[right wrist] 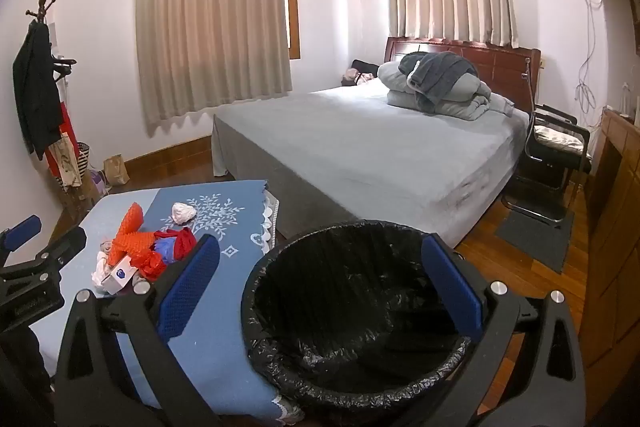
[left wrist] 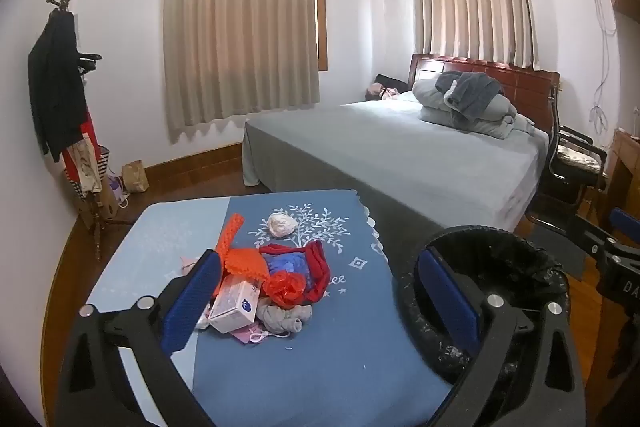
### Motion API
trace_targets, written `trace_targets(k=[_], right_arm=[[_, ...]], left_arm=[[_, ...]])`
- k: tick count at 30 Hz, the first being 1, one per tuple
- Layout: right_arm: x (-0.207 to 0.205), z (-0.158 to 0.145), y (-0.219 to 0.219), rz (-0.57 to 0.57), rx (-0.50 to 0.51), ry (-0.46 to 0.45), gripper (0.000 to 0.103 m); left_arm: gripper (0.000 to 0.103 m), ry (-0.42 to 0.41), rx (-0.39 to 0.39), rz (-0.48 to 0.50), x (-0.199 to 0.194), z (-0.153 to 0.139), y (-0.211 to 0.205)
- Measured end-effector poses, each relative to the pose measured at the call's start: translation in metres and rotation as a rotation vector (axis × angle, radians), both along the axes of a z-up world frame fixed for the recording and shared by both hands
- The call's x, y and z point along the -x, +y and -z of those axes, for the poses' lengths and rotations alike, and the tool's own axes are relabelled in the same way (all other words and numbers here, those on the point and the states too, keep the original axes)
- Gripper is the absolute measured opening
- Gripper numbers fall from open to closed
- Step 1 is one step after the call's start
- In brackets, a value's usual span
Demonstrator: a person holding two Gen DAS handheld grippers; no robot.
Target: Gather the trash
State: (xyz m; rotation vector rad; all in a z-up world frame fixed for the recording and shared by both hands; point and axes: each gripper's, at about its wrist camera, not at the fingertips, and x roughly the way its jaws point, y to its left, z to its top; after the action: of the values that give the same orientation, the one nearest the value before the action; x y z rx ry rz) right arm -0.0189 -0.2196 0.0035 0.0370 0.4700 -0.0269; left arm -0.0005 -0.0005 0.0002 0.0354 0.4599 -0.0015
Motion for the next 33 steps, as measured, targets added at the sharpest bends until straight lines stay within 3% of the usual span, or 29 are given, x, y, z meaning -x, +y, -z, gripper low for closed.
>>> trace_targets(k=[33], right_arm=[[-0.001, 0.002, 0.001, 0.001, 0.006, 0.006, 0.098]], left_arm=[[0.097, 0.0, -0.001, -0.003, 0.002, -0.004, 0.008]])
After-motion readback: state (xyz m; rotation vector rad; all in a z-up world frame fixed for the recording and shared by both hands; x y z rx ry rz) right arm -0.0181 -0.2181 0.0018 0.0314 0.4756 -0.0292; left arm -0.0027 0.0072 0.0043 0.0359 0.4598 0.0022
